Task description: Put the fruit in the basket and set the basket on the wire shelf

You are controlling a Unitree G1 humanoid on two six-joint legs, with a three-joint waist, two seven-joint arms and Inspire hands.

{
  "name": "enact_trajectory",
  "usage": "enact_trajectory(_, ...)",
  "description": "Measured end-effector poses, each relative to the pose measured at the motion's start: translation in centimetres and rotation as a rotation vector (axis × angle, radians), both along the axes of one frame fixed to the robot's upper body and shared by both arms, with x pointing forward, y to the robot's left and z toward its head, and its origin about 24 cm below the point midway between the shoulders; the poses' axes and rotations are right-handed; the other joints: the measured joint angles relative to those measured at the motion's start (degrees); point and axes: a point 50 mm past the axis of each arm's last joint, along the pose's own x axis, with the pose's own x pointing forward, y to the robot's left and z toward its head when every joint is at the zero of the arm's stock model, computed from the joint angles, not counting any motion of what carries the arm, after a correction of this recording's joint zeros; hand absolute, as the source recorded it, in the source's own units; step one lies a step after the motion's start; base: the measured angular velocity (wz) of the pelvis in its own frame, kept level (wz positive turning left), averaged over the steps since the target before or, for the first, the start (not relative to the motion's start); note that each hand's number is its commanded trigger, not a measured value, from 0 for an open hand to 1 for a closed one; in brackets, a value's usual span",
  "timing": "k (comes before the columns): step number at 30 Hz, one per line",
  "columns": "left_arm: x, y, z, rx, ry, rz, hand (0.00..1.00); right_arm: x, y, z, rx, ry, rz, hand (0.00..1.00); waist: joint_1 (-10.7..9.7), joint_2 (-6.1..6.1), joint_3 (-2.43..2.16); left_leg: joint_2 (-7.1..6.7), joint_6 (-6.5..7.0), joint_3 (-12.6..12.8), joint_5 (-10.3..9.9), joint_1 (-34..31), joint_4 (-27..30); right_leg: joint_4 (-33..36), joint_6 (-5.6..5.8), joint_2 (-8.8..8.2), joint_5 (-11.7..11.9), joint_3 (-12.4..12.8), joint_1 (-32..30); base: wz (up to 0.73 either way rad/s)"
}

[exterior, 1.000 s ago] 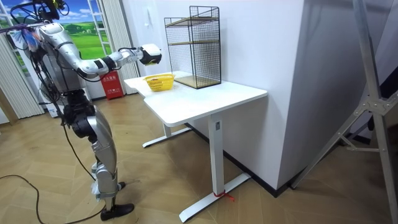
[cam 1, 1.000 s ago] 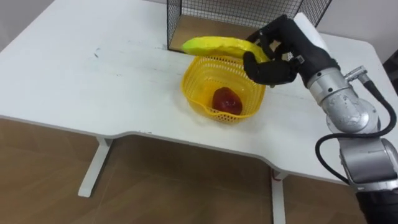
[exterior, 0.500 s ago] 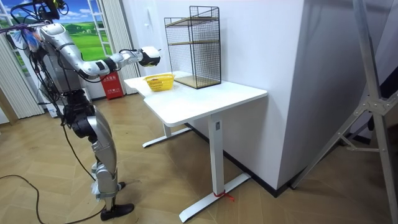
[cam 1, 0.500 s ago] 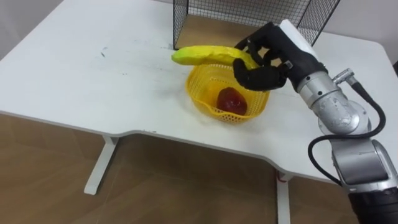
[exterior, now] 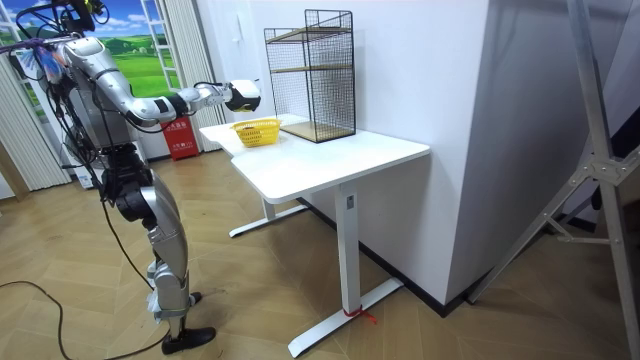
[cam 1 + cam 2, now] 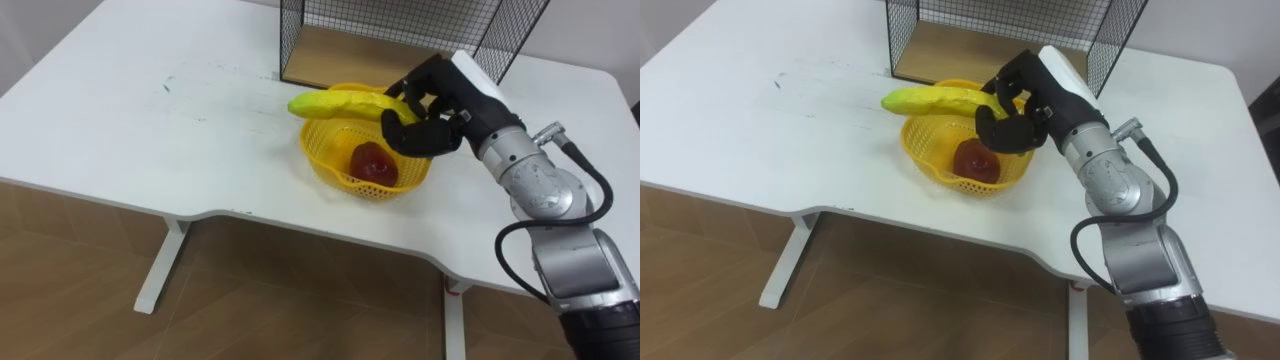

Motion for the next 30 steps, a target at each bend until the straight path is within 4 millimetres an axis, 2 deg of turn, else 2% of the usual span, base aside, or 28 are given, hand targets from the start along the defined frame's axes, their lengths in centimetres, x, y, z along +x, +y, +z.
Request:
enact_trajectory(5, 0.02, 0.00, 0.00, 0.001, -0.001, 0.000, 0.00, 0.00, -0.04, 0.02, -0.003, -0.001, -0.002, 1.00, -0.18, 0.00, 0.00, 0.00, 0.00, 0.00, 0.00, -0.02, -0.02, 0.00, 0.00, 0.00, 0.00, 0.01, -0.03, 0.00)
enact_trajectory(7, 0.02, 0.01, 0.01, 0.001, -0.001, 0.000, 0.00, 0.00, -0.05, 0.02, -0.007, -0.002, -0.003, 0.00, -0.15, 0.00, 0.00, -0.01, 0.00, 0.00, 0.00, -0.02, -0.02, 0.00, 0.00, 0.00, 0.00, 0.00, -0.03, 0.00)
enact_trajectory(16, 0.08, 0.02, 0.02, 0.009, -0.003, -0.004, 0.00, 0.01, -0.12, 0.03, -0.030, -0.007, -0.010, 0.00, -0.10, 0.08, 0.00, 0.00, 0.00, 0.00, 0.00, -0.08, 0.04, -0.01, 0.00, 0.00, 0.00, 0.00, -0.04, 0.00)
enact_trajectory(24, 0.12, 0.09, 0.04, 0.013, -0.007, 0.006, 0.00, 0.18, -0.59, -0.73, -0.028, 0.025, -0.026, 0.00, -0.08, 0.94, -0.14, 0.01, 0.00, 0.02, 0.00, -0.07, 0.17, 0.00, 0.00, -0.06, 0.00, -0.06, 0.10, 0.00)
enact_trajectory(30, 0.14, 0.21, 0.08, 0.025, -0.014, 0.014, 0.00, 0.18, -0.60, -0.72, -0.028, 0.024, -0.027, 0.00, -0.05, 0.94, -0.13, -0.03, 0.00, 0.03, 0.00, -0.08, 0.16, 0.00, 0.00, -0.08, 0.00, -0.05, 0.11, 0.00)
